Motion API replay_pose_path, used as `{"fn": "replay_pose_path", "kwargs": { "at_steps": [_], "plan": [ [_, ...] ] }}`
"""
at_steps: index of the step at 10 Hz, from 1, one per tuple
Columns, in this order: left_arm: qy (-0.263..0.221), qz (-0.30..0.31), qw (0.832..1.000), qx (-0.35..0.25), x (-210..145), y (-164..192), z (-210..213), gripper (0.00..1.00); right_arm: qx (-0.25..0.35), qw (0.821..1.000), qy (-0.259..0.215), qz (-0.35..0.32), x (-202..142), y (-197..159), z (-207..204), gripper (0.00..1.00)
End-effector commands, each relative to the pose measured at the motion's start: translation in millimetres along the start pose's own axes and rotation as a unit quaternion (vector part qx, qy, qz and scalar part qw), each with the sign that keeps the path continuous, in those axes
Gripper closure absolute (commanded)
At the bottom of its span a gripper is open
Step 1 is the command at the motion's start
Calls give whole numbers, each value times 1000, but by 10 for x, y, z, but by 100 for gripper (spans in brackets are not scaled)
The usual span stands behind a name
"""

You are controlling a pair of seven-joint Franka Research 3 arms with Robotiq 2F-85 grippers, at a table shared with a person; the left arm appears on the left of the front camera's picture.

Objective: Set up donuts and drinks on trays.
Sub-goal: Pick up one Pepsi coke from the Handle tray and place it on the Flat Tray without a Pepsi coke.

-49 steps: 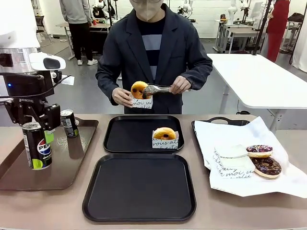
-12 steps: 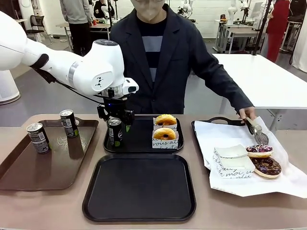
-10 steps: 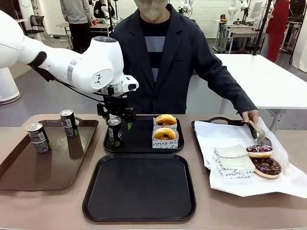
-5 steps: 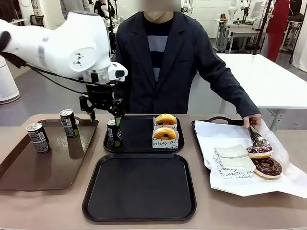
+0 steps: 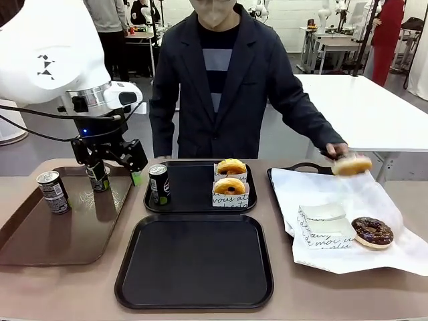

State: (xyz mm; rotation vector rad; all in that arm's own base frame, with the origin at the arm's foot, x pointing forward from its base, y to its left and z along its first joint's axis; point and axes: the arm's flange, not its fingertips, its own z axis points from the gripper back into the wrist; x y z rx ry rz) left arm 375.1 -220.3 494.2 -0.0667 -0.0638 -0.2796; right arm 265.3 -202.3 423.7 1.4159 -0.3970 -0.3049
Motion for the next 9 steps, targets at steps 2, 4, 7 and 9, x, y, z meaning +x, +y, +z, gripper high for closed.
{"fn": "replay_pose_path", "kwargs": {
  "at_steps": [2, 4, 7, 9],
  "plan": [
    [-7, -3, 1000, 4, 129, -110, -42, 0, 11, 1000, -5, 10, 22, -1, -10, 0],
    [-2, -6, 1000, 0, 49, -80, -34, 0, 11, 1000, -5, 10, 22, -1, -10, 0],
    [-19, 81, 997, 2, 322, 989, 334, 0, 11, 1000, -5, 10, 22, -1, -10, 0],
    [-26, 141, 989, 44, 235, 1597, 420, 0, 11, 1000, -5, 10, 22, -1, -10, 0]
  ]
}}
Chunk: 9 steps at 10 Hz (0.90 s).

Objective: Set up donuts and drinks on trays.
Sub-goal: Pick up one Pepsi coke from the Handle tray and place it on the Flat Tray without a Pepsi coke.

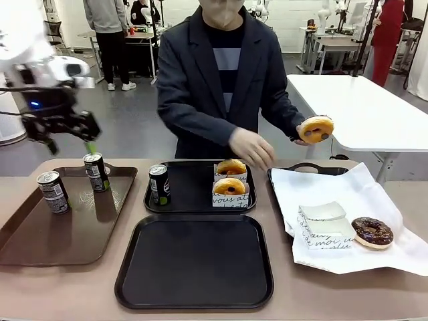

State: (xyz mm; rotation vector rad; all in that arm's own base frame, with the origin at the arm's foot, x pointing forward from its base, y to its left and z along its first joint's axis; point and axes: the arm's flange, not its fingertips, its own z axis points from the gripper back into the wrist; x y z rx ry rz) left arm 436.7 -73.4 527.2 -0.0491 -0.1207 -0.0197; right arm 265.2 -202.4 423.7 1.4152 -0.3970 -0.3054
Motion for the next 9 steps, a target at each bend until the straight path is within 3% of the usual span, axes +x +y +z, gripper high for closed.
{"fn": "replay_pose_path", "kwargs": {
  "at_steps": [1, 3, 4, 5, 6, 9],
  "plan": [
    [16, 28, 999, 44, 486, 277, 43, 0, 11, 1000, -4, 10, 23, -1, -11, 0],
    [4, 70, 996, 53, 270, 614, -81, 0, 11, 1000, -4, 10, 23, -1, -11, 0],
    [9, 68, 997, 46, 416, 558, -60, 0, 11, 1000, -4, 10, 23, -1, -11, 0],
    [30, 58, 998, -10, 344, 240, -45, 0, 11, 1000, -4, 10, 23, -1, -11, 0],
    [7, 59, 997, 46, 360, 714, -77, 0, 11, 1000, -4, 10, 23, -1, -11, 0],
    [7, 59, 997, 46, 360, 714, -77, 0, 11, 1000, -4, 10, 23, -1, -11, 0]
  ]
}}
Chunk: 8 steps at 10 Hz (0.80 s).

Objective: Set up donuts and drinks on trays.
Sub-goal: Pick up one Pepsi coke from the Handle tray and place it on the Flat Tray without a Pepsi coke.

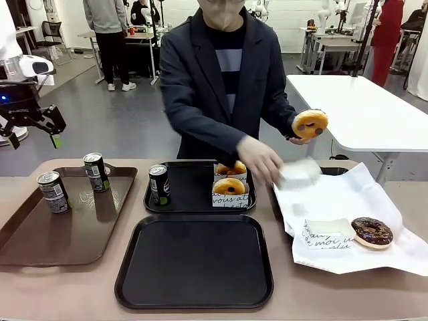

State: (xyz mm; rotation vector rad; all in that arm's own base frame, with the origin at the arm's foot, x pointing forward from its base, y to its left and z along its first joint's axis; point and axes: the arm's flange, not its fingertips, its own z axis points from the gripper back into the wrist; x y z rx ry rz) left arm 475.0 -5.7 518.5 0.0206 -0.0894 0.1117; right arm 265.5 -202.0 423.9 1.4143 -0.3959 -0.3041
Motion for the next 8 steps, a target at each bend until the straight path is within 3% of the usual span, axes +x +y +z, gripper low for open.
{"fn": "replay_pose_path", "kwargs": {
  "at_steps": [1, 5, 8],
  "plan": [
    [-8, -4, 1000, 7, 4, 27, 19, 0, 12, 1000, -5, 10, 22, -3, -6, 0],
    [-10, -1, 1000, 26, 219, 161, -382, 0, 12, 1000, -5, 10, 22, -3, -6, 0],
    [14, -25, 999, 14, 318, 213, -731, 0, 12, 1000, -5, 10, 22, -3, -6, 0]
  ]
}}
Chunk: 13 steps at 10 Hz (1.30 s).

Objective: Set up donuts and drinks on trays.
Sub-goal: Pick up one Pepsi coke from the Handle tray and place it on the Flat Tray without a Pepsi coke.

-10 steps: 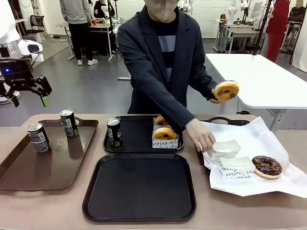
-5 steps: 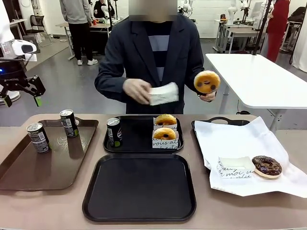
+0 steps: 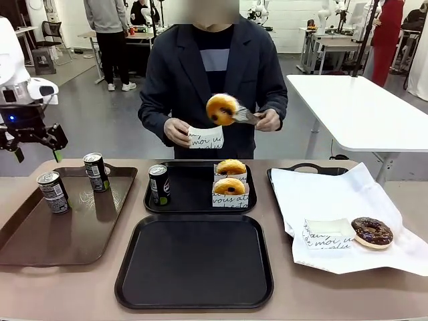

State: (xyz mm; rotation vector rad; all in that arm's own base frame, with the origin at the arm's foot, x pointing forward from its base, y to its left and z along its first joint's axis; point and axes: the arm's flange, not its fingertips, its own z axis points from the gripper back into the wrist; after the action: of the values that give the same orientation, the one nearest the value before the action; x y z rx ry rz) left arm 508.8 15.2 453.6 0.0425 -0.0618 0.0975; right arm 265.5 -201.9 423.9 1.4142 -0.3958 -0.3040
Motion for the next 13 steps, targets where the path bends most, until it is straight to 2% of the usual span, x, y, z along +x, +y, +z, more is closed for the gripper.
{"fn": "replay_pose_path", "kwargs": {
  "at_steps": [1, 6, 13],
  "plan": [
    [13, -23, 1000, -5, -21, 50, -157, 0, 12, 1000, -5, 10, 22, -4, -6, 0],
    [-2, -43, 998, -39, -327, 114, -401, 0, 12, 1000, -5, 10, 22, -4, -6, 0],
    [2, -70, 995, -70, -329, 50, -617, 0, 12, 1000, -5, 10, 22, -4, -6, 0]
  ]
}}
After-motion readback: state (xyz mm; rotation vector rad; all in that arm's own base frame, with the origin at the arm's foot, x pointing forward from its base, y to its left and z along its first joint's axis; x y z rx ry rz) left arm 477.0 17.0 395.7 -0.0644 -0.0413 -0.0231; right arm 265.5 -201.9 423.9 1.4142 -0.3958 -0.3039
